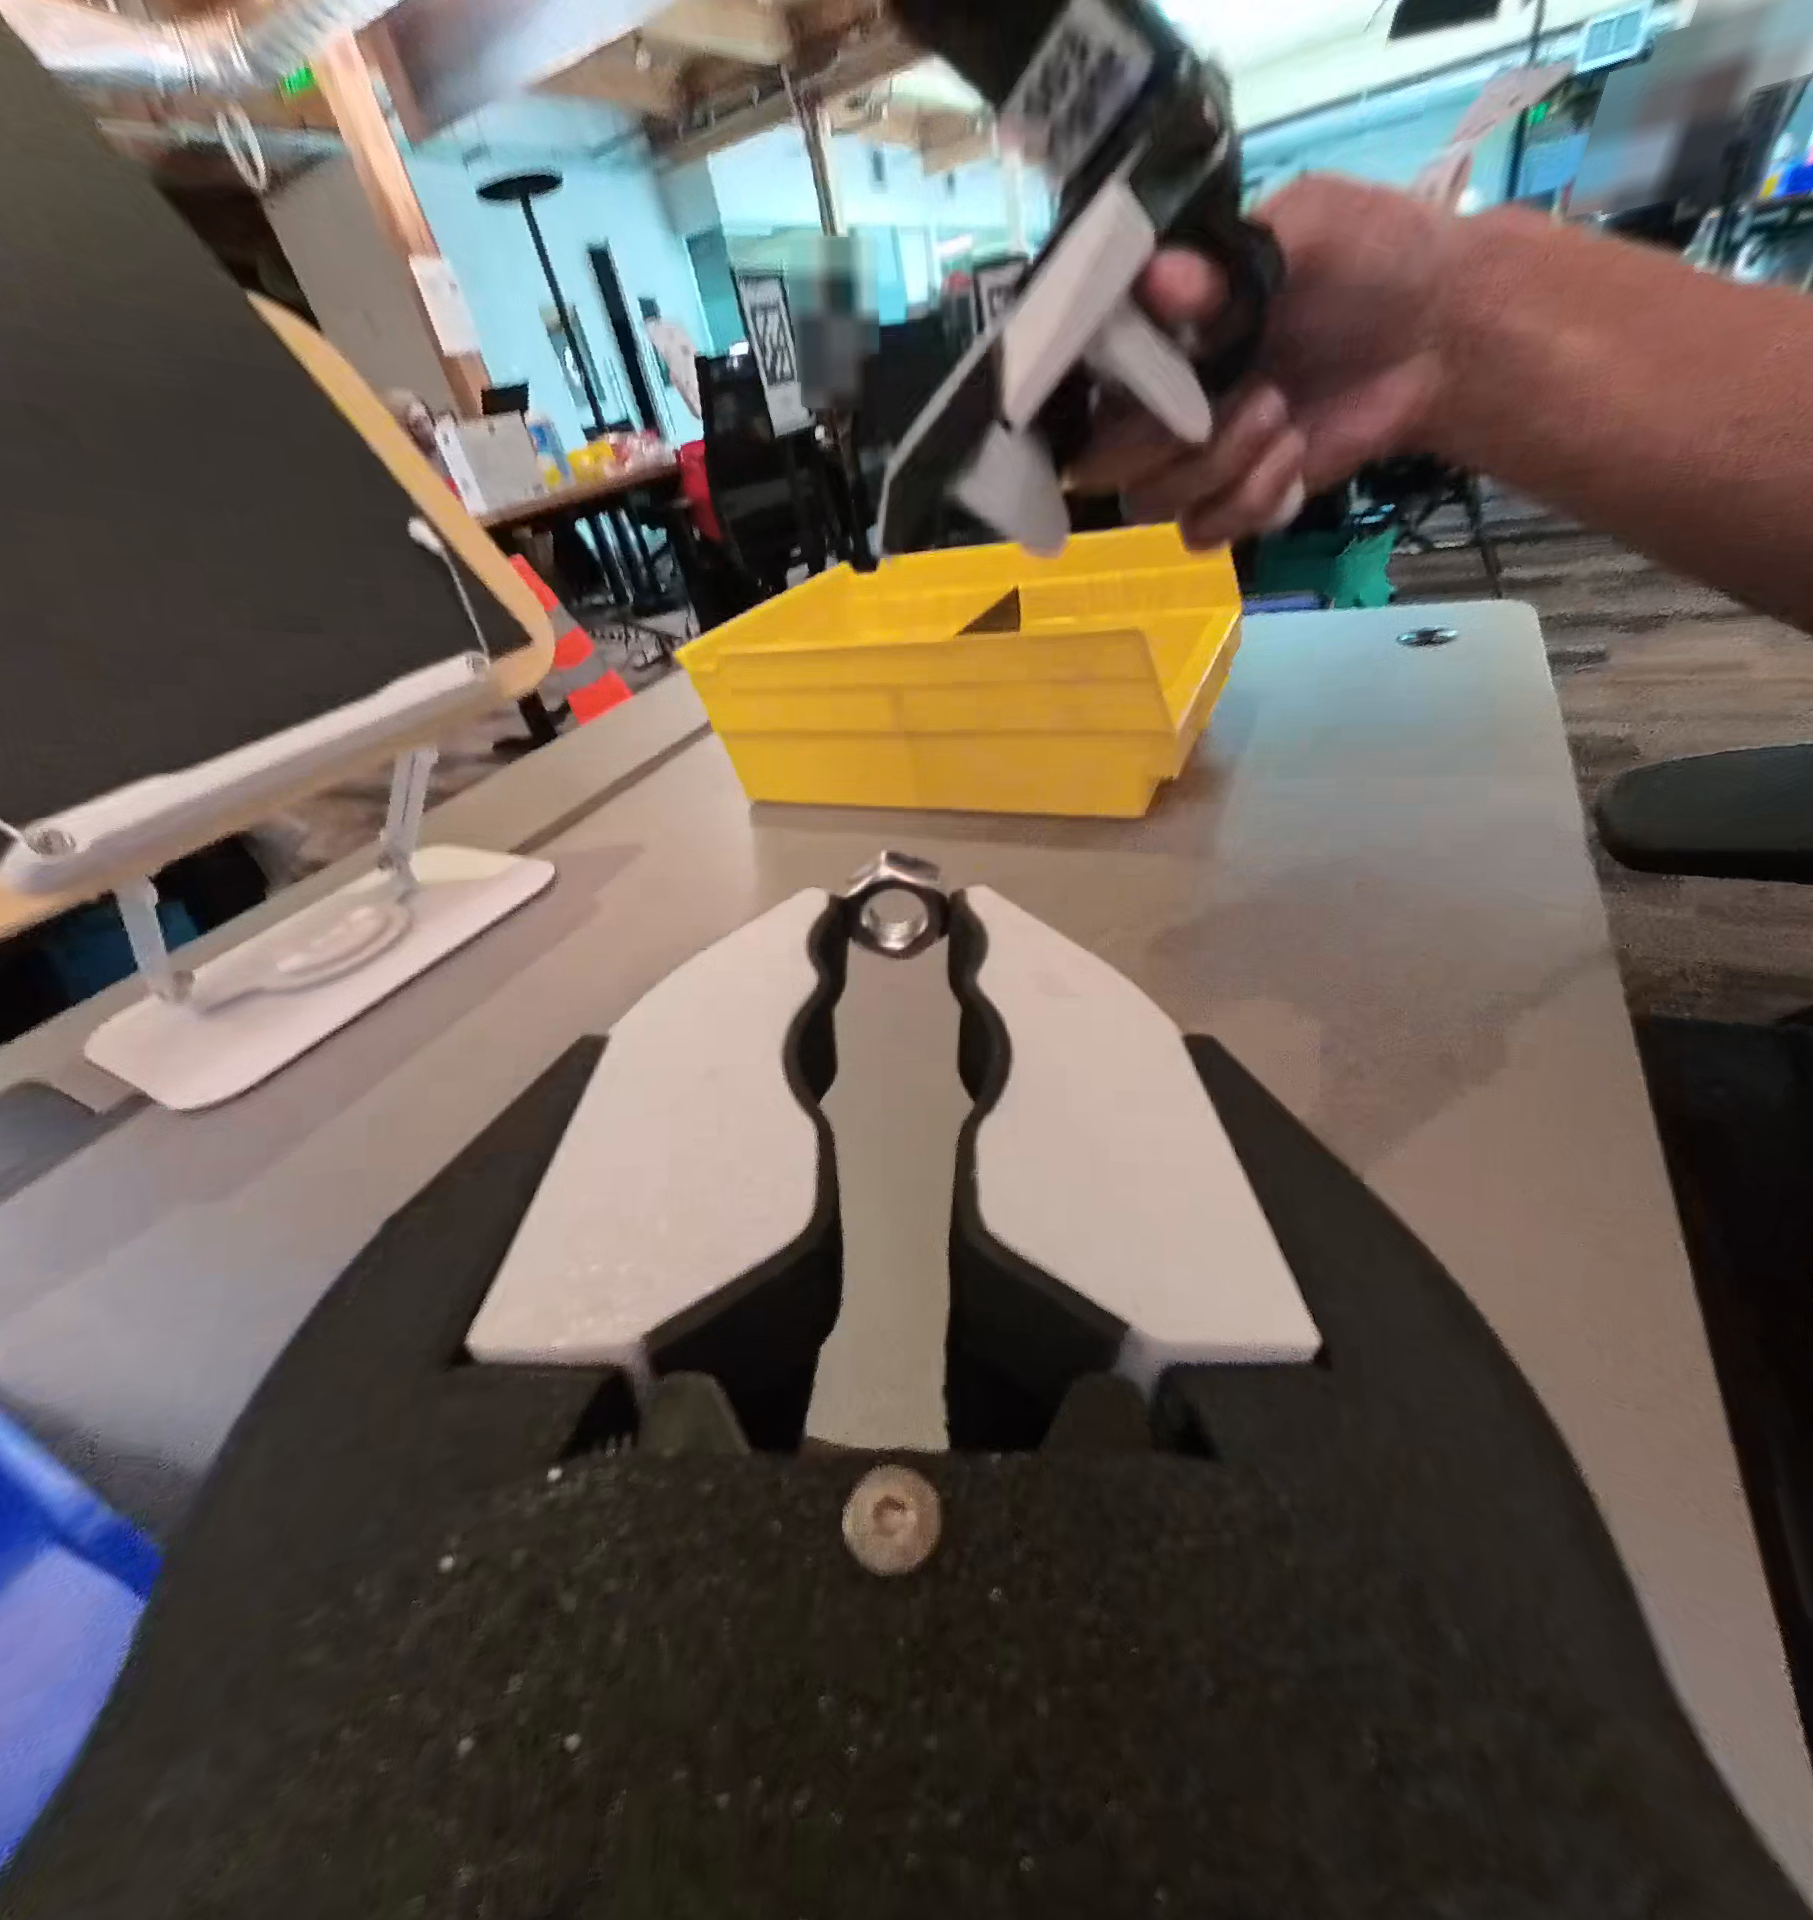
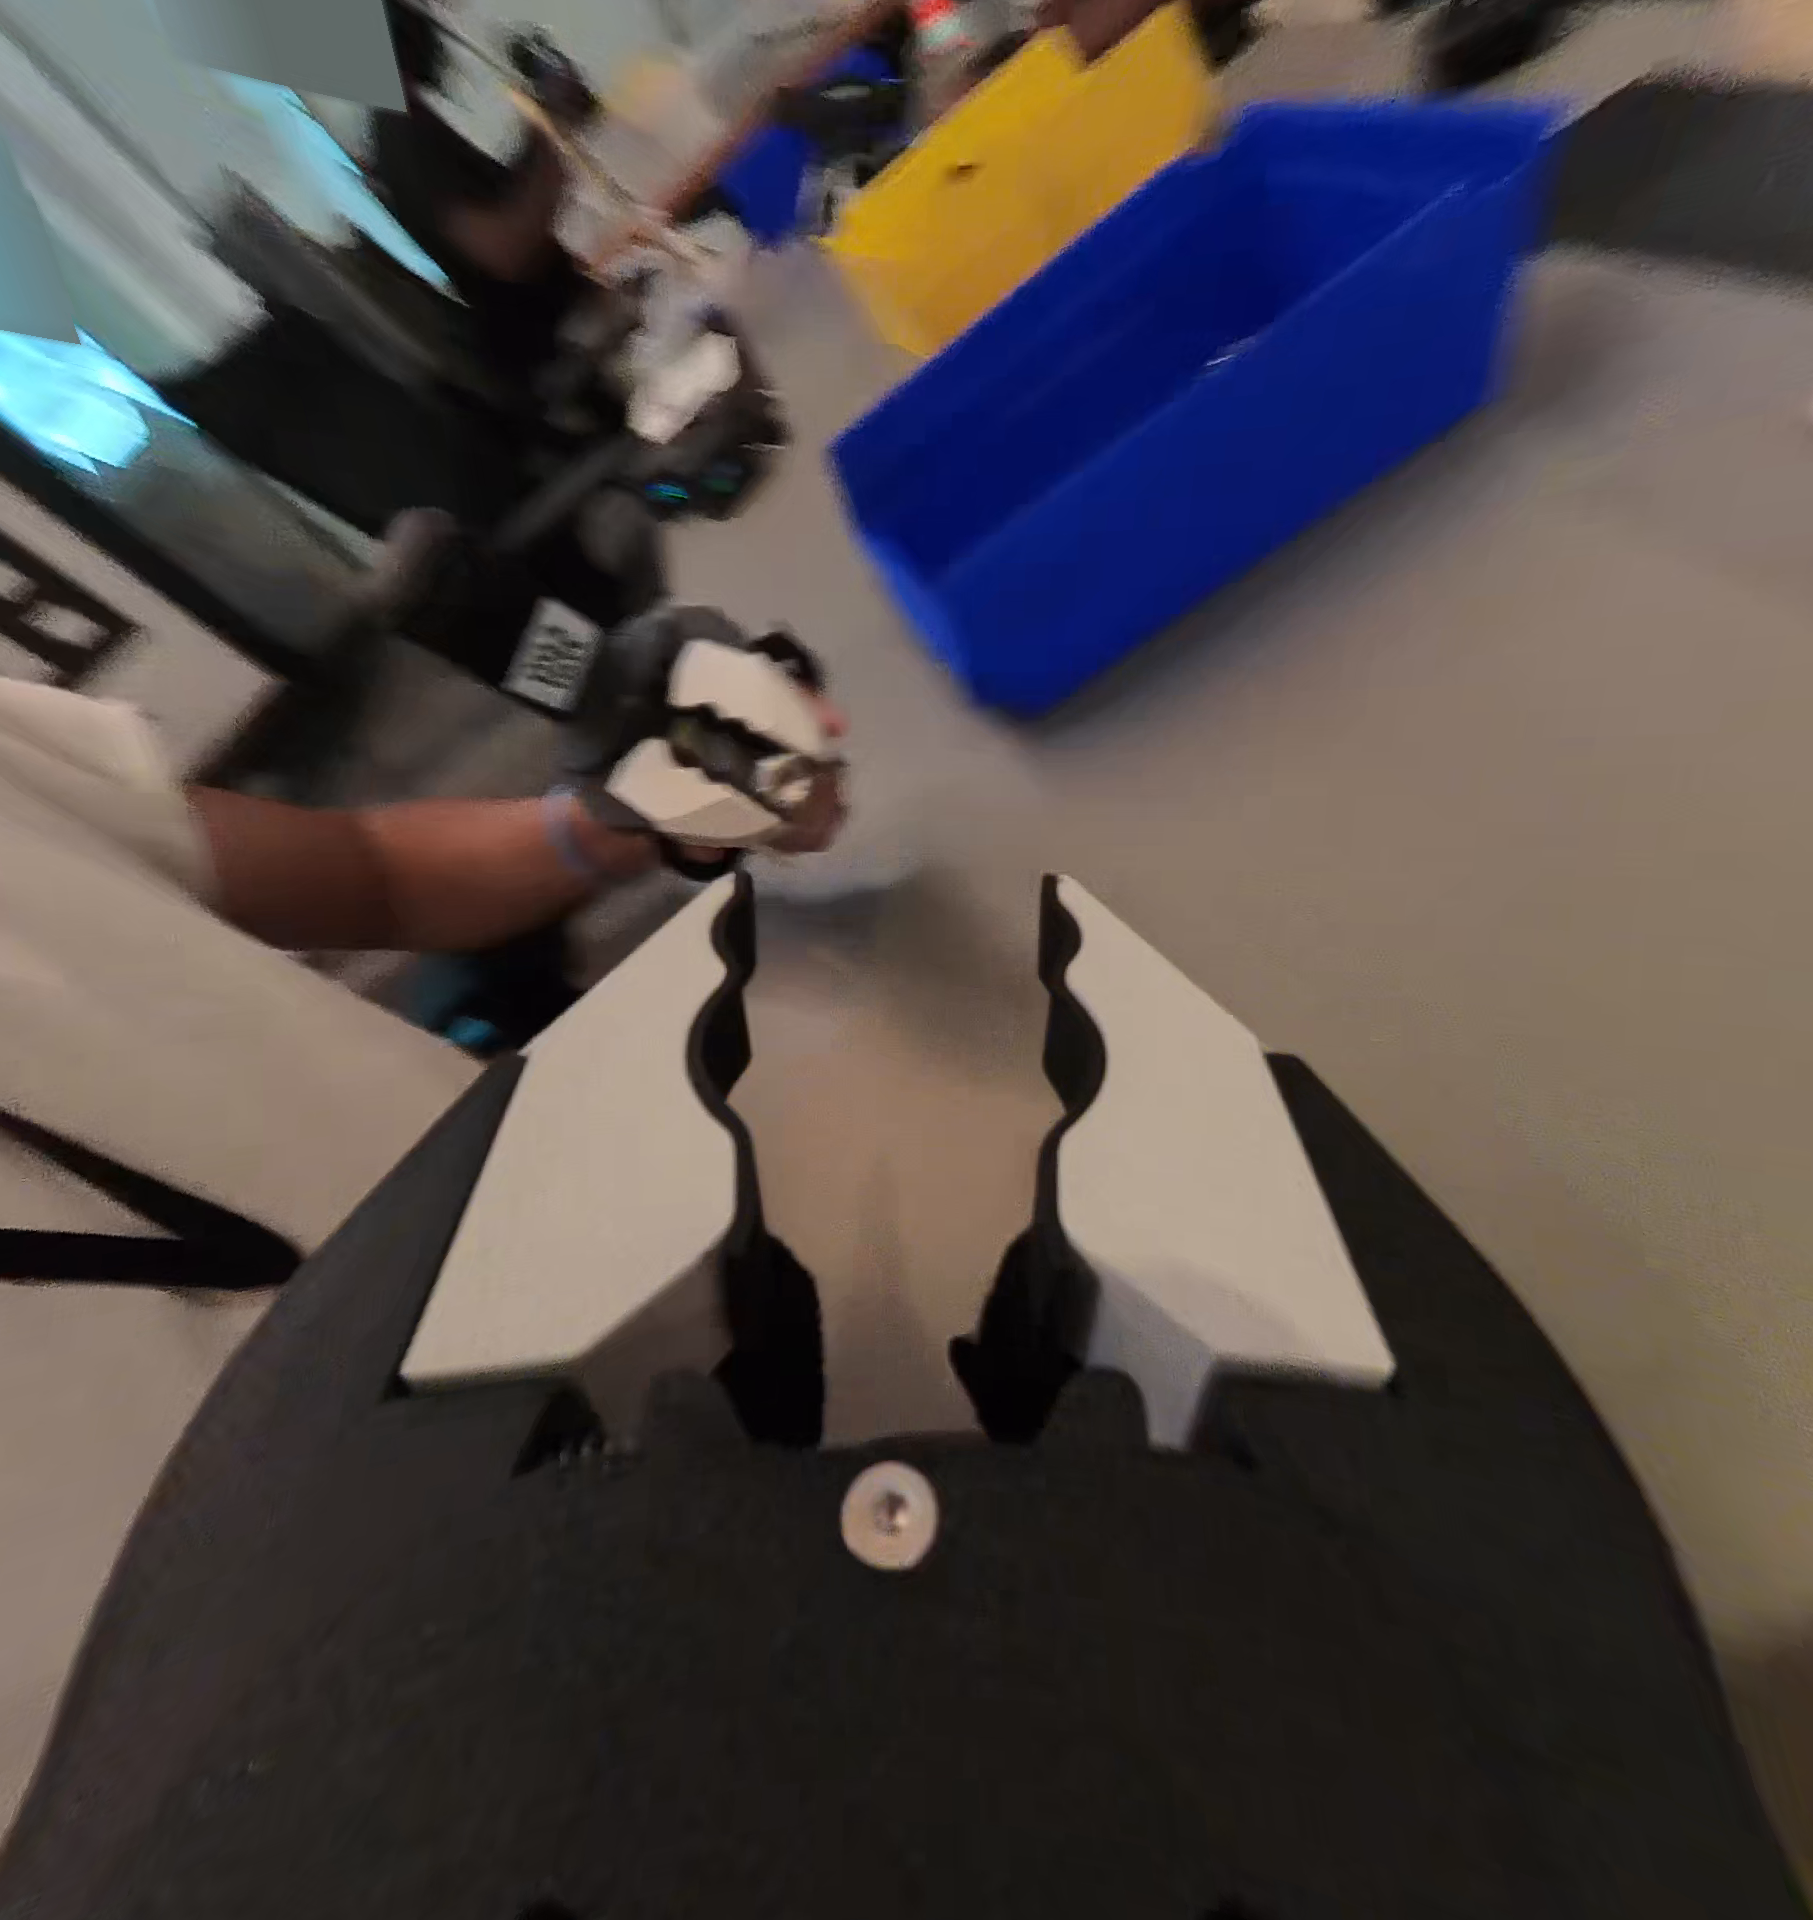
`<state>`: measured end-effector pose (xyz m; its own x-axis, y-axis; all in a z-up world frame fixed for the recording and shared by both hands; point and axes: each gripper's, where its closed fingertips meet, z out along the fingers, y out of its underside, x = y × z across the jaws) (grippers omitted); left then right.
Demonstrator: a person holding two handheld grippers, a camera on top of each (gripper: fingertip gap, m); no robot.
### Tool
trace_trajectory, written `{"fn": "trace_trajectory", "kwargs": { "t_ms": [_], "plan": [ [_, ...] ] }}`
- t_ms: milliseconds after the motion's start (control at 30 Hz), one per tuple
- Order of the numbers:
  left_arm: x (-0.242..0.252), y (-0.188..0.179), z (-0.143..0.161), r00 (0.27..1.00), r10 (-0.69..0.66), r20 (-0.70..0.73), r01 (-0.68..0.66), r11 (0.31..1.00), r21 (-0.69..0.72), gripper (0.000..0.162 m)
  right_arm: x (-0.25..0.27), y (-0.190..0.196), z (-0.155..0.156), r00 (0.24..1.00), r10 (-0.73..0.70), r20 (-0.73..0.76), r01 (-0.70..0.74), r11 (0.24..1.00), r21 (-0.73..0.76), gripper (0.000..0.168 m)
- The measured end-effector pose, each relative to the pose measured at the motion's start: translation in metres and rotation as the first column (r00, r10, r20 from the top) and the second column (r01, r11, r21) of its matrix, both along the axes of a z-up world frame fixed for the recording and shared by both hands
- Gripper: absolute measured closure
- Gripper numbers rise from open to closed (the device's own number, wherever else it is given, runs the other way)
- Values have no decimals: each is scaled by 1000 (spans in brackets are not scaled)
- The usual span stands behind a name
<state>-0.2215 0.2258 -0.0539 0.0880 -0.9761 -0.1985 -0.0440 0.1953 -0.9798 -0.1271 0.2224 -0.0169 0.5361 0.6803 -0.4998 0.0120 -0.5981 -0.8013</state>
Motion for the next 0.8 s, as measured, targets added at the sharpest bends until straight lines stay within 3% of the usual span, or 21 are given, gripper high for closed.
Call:
{"fn": "trace_trajectory", "kwargs": {
  "t_ms": [67,167,233,400,500,733,800],
  "plan": [
    [1,-10,9,998,-44,51,42,999,23,144,-46,-16,-23,982,54,-181,-75,991,-112,110],
    [5,-23,13,992,-102,78,99,994,42,144,-81,-26,-24,860,88,-502,-204,962,-180,111],
    [9,-28,11,991,-121,64,118,992,50,144,-88,-26,-23,799,68,-597,-217,959,-182,114],
    [14,-35,0,992,-126,0,125,989,82,144,-99,-29,-27,805,93,-586,-227,961,-158,124],
    [15,-38,-4,992,-128,-20,130,985,114,144,-99,-29,-36,832,81,-548,-211,961,-178,151],
    [14,-37,-9,995,-74,-70,81,991,104,139,-92,-28,-38,889,60,-454,-152,974,-169,152],
    [13,-35,-9,995,-73,-73,79,994,72,135,-72,-23,-24,940,40,-338,-79,991,-104,152]
  ]
}}
